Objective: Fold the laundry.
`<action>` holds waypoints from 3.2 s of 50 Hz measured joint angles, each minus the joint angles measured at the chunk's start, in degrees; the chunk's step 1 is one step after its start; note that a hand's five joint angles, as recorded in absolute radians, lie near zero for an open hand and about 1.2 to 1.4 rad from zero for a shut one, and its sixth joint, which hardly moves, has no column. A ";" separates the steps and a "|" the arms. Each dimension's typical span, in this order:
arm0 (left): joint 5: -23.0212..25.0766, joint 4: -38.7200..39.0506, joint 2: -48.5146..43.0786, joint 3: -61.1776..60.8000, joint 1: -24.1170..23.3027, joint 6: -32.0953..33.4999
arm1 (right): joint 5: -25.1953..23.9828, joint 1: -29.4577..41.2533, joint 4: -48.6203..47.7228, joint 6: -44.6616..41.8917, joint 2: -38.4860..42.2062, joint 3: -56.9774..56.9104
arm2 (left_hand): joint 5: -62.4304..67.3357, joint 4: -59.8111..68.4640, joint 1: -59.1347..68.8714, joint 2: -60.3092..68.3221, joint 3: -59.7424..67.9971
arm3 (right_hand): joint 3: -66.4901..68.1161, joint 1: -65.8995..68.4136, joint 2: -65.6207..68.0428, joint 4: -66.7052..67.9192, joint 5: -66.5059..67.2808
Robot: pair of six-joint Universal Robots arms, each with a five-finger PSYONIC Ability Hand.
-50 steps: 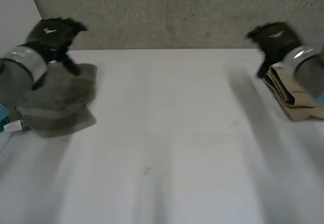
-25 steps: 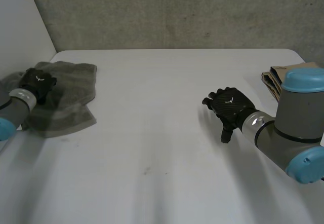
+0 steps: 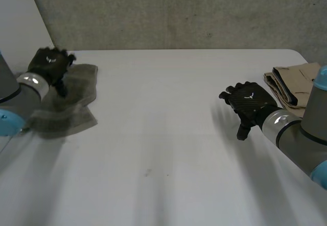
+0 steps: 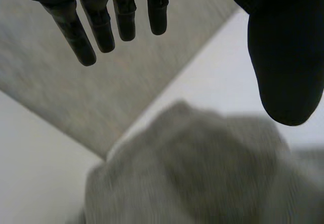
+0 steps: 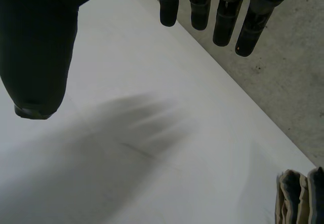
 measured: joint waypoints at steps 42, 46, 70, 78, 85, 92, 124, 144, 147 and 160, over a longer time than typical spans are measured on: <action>-8.34 9.42 10.97 -5.33 -19.23 -12.01 | 0.87 -2.12 -0.48 0.08 0.45 -0.94 | 48.77 52.42 48.95 52.12 51.23 | 0.00 0.00 0.00 0.00 0.00; -8.27 8.74 11.15 -6.92 -28.57 -19.83 | 0.91 -2.77 -0.44 0.21 0.15 -1.24 | 48.77 52.42 48.95 52.12 51.23 | 0.00 0.00 0.00 0.00 0.00; -8.53 6.53 8.11 -6.79 -28.64 -19.14 | 0.60 -4.76 4.49 0.89 -3.65 -2.69 | -3.28 -4.43 -2.78 -4.61 -4.55 | 0.00 0.00 0.00 0.00 0.00; 1.17 6.84 5.66 -4.91 -18.00 -11.70 | 0.13 -2.26 17.04 1.30 -4.87 -1.72 | -3.26 -4.30 -2.78 -4.50 -4.42 | 0.00 0.00 0.00 0.00 0.00; 9.59 6.91 -3.80 2.40 -13.15 -3.51 | 0.62 1.40 14.94 1.71 -5.24 3.67 | -2.94 -2.50 0.13 -2.56 -3.17 | 0.00 0.00 0.00 0.00 0.00; 13.56 7.12 -12.28 10.39 -12.39 -0.98 | 1.30 4.70 4.69 1.79 -6.93 12.64 | -0.61 -1.16 0.64 -1.46 -1.94 | 0.00 0.00 0.00 0.00 0.00; 2.70 13.02 -16.52 13.47 -15.78 3.09 | 9.11 7.04 -10.74 -4.65 -4.40 14.75 | 48.71 52.40 50.44 51.99 51.24 | 55.35 46.86 54.58 54.51 53.25; -7.57 8.34 11.89 -21.58 -28.69 -5.78 | 2.94 -0.01 13.14 -3.53 12.71 -29.23 | 48.71 52.40 50.44 52.14 51.50 | 55.35 48.15 54.58 54.55 53.64; -9.18 7.98 8.85 -19.91 -29.41 -7.28 | 3.11 0.36 15.59 -3.18 19.39 -36.96 | 38.98 39.15 39.44 37.77 37.47 | 52.53 45.91 51.99 52.37 51.88; -11.35 3.01 7.60 -13.98 -25.96 -8.11 | 10.94 0.55 16.60 1.75 19.46 -36.81 | 6.95 7.13 10.75 7.28 7.36 | 4.40 6.20 5.47 3.75 3.04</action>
